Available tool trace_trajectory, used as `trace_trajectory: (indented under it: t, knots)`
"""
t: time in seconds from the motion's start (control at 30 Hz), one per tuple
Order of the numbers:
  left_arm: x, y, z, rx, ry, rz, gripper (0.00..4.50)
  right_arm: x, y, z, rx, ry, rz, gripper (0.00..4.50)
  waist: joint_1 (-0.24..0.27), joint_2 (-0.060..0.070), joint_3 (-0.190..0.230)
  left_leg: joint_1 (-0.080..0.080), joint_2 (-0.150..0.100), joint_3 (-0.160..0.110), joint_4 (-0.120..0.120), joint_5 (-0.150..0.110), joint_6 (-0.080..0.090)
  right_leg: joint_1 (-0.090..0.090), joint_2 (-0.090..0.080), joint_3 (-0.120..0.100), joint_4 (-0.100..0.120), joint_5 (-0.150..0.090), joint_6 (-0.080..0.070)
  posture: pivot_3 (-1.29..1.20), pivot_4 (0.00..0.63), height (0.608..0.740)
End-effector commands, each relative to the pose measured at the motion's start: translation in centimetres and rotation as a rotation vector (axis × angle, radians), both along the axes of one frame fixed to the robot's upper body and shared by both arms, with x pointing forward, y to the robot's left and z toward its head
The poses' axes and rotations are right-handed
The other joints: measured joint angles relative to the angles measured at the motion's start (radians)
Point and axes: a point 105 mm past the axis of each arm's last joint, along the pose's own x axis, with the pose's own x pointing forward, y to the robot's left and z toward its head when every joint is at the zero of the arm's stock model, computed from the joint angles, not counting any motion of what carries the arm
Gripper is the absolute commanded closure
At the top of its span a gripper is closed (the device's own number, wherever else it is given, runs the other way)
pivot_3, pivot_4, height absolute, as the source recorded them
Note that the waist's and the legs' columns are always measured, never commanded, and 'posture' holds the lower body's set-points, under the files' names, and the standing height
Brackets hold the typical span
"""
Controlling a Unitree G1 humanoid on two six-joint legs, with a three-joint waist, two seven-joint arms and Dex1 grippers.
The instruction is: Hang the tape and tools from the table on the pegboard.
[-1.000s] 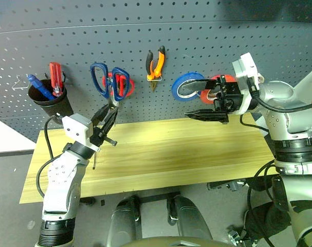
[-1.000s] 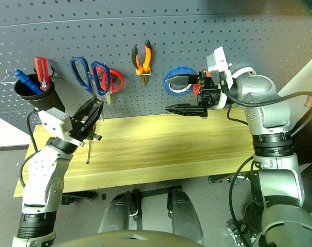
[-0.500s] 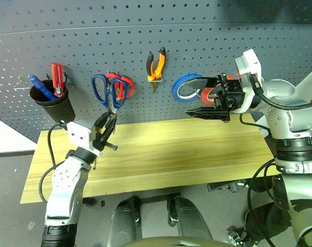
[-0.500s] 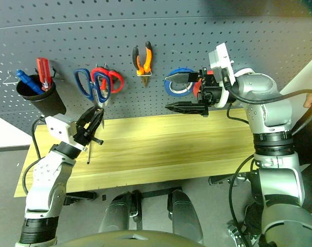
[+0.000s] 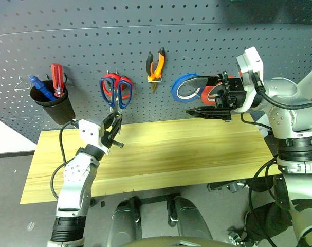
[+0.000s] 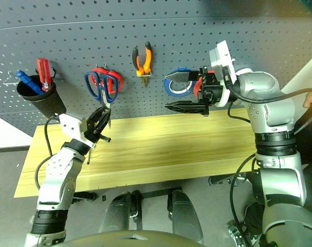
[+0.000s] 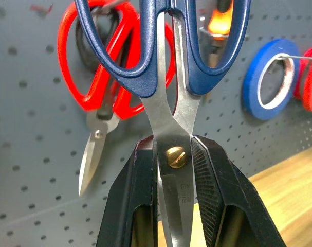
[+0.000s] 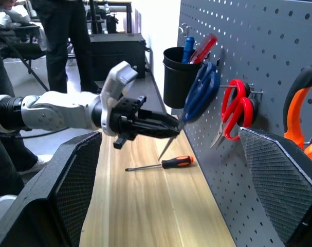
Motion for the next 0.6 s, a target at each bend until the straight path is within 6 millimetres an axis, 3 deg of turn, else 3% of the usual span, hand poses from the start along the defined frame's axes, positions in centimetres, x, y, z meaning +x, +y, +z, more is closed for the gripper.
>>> trace_trajectory:
  t: [0.03,0.17,0.43,0.57,0.6]
  knots:
    - [0.6,-0.6,0.5,-0.004,-0.005,-0.010,3.83,-0.5,-0.3,1.7,0.018,-0.073,-0.006,0.00,0.000,0.000,0.000,0.000,0.000,0.000,0.000,0.000,0.000,0.000,0.000,0.000,0.000,0.000,0.000,-0.06,0.141,0.740]
    - [1.6,-0.7,0.6,0.017,0.002,0.003,3.83,-0.4,-0.4,1.5,0.019,-0.072,-0.016,0.00,0.000,0.000,0.000,0.000,0.000,0.000,0.003,0.000,0.000,0.000,0.000,0.000,0.002,0.000,0.000,-0.06,0.143,0.740]
    - [3.5,0.2,2.2,-0.009,-0.035,0.070,1.40,-0.4,-0.1,1.1,0.028,-0.072,-0.032,0.00,-0.001,0.000,0.000,0.000,0.001,-0.001,0.007,0.000,0.000,0.002,0.000,0.000,0.004,0.000,0.000,-0.06,0.137,0.740]
    - [2.8,-0.5,3.4,-0.063,-0.087,0.008,0.13,-0.4,-0.3,0.9,0.027,-0.072,-0.042,0.00,-0.002,0.000,0.000,0.000,0.001,-0.001,0.007,0.000,0.000,0.002,0.000,0.000,0.004,0.000,0.001,-0.06,0.135,0.740]
    - [2.4,-0.6,3.8,-0.074,-0.105,-0.007,0.06,-0.5,-0.3,0.8,0.027,-0.071,-0.043,0.00,-0.002,0.000,0.000,0.000,0.001,-0.001,0.007,0.000,0.000,0.002,0.000,0.000,0.004,0.000,0.001,-0.06,0.135,0.740]
